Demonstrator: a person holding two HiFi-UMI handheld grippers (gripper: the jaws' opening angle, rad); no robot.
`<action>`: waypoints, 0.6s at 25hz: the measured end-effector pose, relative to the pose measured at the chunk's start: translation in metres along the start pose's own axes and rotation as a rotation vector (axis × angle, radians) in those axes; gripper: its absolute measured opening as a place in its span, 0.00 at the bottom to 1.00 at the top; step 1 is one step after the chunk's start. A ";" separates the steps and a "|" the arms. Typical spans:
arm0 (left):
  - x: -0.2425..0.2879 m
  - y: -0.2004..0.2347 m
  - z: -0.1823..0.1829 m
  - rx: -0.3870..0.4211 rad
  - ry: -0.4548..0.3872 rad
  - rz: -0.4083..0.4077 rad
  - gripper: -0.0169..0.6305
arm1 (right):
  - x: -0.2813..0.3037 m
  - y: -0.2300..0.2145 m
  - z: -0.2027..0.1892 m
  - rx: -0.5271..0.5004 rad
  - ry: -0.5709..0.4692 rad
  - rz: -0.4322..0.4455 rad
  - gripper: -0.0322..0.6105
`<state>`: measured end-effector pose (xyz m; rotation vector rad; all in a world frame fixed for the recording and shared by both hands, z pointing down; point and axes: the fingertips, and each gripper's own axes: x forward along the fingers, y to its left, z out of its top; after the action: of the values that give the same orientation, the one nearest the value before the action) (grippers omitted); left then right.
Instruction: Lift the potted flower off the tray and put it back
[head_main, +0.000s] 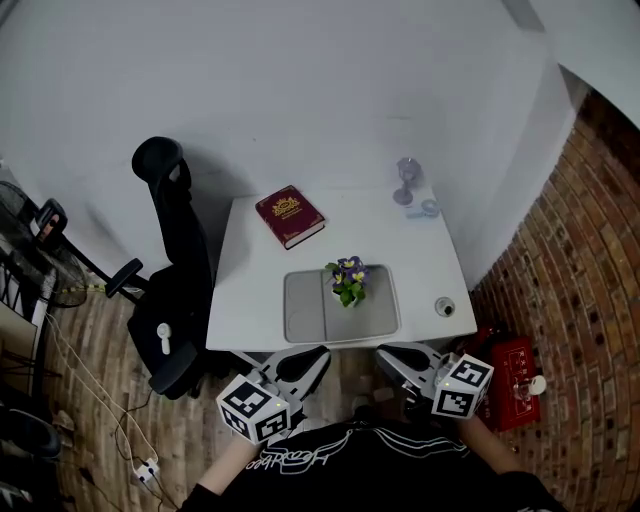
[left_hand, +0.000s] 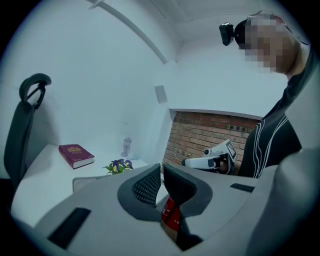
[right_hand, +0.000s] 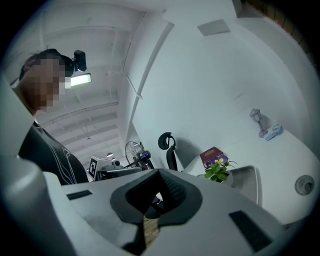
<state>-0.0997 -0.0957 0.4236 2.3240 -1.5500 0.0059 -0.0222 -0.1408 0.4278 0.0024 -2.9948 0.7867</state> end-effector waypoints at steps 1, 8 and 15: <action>-0.002 0.000 -0.001 -0.002 -0.001 0.004 0.09 | -0.001 0.003 -0.001 0.001 -0.002 -0.001 0.05; -0.018 -0.010 -0.008 -0.021 -0.013 0.008 0.09 | -0.010 0.019 -0.009 -0.027 -0.018 -0.033 0.05; -0.023 -0.016 -0.011 -0.040 -0.020 0.002 0.09 | -0.022 0.025 -0.014 -0.022 -0.017 -0.055 0.05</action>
<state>-0.0932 -0.0663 0.4247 2.2982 -1.5483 -0.0471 0.0000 -0.1123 0.4270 0.0909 -3.0050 0.7525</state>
